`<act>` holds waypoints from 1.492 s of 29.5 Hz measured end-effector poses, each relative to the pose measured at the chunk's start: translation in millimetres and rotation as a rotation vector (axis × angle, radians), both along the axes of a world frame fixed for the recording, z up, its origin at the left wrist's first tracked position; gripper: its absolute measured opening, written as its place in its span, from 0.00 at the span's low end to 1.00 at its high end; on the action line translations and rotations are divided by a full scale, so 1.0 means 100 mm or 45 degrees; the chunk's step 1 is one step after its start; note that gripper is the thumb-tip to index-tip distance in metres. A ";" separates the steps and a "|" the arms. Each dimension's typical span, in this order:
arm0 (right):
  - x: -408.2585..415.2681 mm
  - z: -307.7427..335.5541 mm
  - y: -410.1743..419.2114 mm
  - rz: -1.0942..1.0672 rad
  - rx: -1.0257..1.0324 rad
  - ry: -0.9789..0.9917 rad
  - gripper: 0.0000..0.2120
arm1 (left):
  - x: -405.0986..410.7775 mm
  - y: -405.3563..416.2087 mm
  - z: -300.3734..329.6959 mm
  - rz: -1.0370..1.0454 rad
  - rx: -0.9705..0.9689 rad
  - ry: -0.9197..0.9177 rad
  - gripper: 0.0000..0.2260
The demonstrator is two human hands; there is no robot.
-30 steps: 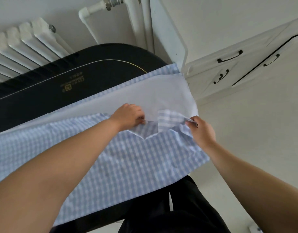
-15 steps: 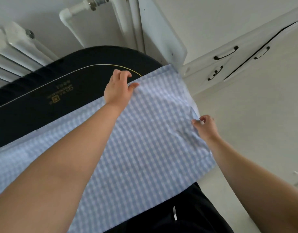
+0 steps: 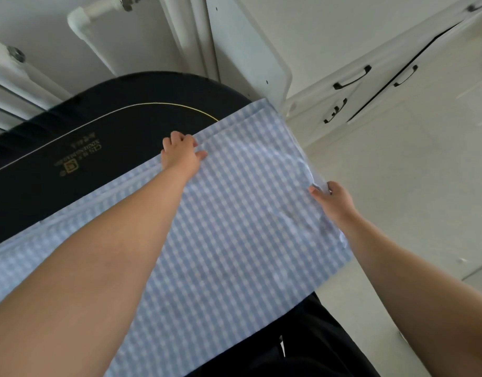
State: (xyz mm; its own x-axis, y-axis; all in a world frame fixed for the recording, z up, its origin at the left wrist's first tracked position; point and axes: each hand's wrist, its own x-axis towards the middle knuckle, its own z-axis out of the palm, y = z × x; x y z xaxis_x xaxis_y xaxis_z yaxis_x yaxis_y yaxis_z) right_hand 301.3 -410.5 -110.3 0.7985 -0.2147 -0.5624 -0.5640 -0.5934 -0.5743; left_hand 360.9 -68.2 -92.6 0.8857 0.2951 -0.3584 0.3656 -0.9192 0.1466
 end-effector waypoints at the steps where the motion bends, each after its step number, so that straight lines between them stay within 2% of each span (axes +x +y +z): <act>1: -0.01 0.00 0.00 0.028 -0.008 0.013 0.16 | -0.05 0.03 -0.03 -0.039 -0.042 -0.062 0.12; 6: -0.04 0.04 -0.06 0.352 -0.101 0.405 0.21 | -0.35 0.17 -0.12 -0.163 -0.198 -0.169 0.09; 10: -0.04 0.04 -0.12 0.353 -0.174 0.174 0.16 | -0.42 0.15 -0.08 -0.153 -0.193 -0.382 0.09; 13: -0.02 0.05 -0.09 0.274 -0.202 0.017 0.20 | -0.44 0.19 -0.04 -0.126 -0.166 -0.627 0.11; 15: -0.03 0.03 -0.05 0.246 -0.317 -0.085 0.20 | -0.45 0.22 -0.02 -0.064 -0.156 -0.692 0.12; 18: -0.03 -0.01 0.03 0.246 -0.379 -0.109 0.14 | -0.36 0.22 -0.04 0.037 -0.107 -0.467 0.14; 20: -0.01 -0.04 0.07 0.225 -0.294 -0.073 0.10 | -0.26 0.21 -0.06 0.054 -0.035 -0.174 0.15; 22: 0.03 -0.04 0.10 0.163 -0.194 -0.041 0.10 | -0.16 0.22 -0.07 0.052 0.012 0.000 0.16; 24: 0.10 -0.02 0.15 0.127 -0.189 -0.032 0.12 | -0.16 0.22 -0.06 0.057 -0.050 -0.048 0.13; 27: 0.21 -0.01 0.21 0.103 -0.269 -0.196 0.11 | -0.33 0.24 -0.02 0.068 -0.164 -0.436 0.10; 29: 0.26 -0.03 0.23 0.117 -0.287 -0.338 0.08 | -0.39 0.24 -0.01 0.144 -0.212 -0.587 0.10; 31: 0.28 -0.08 0.23 0.136 -0.291 -0.297 0.10 | -0.33 0.23 -0.01 0.210 -0.230 -0.513 0.10; 34: 0.27 -0.16 0.21 0.195 -0.312 0.079 0.23 | -0.16 0.23 -0.01 0.216 -0.153 -0.326 0.11; 36: 0.21 -0.20 0.18 0.227 -0.288 0.205 0.28 | -0.07 0.28 -0.02 0.233 -0.135 -0.244 0.11; 40: -0.02 -0.23 0.06 0.194 -0.076 0.179 0.29 | 0.00 0.33 -0.02 0.296 -0.164 -0.143 0.11; 44: -0.19 -0.14 -0.19 0.138 -0.083 0.263 0.29 | -0.07 0.24 -0.07 0.238 0.126 -0.191 0.14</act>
State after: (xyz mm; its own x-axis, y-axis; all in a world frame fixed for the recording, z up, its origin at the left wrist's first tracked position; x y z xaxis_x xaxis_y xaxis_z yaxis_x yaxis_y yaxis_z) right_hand 282.6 -429.3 -124.7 0.6883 -0.1754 -0.7040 -0.5965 -0.6890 -0.4116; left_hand 354.2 -44.3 -99.9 0.8535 0.4859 -0.1883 0.5115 -0.8503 0.1243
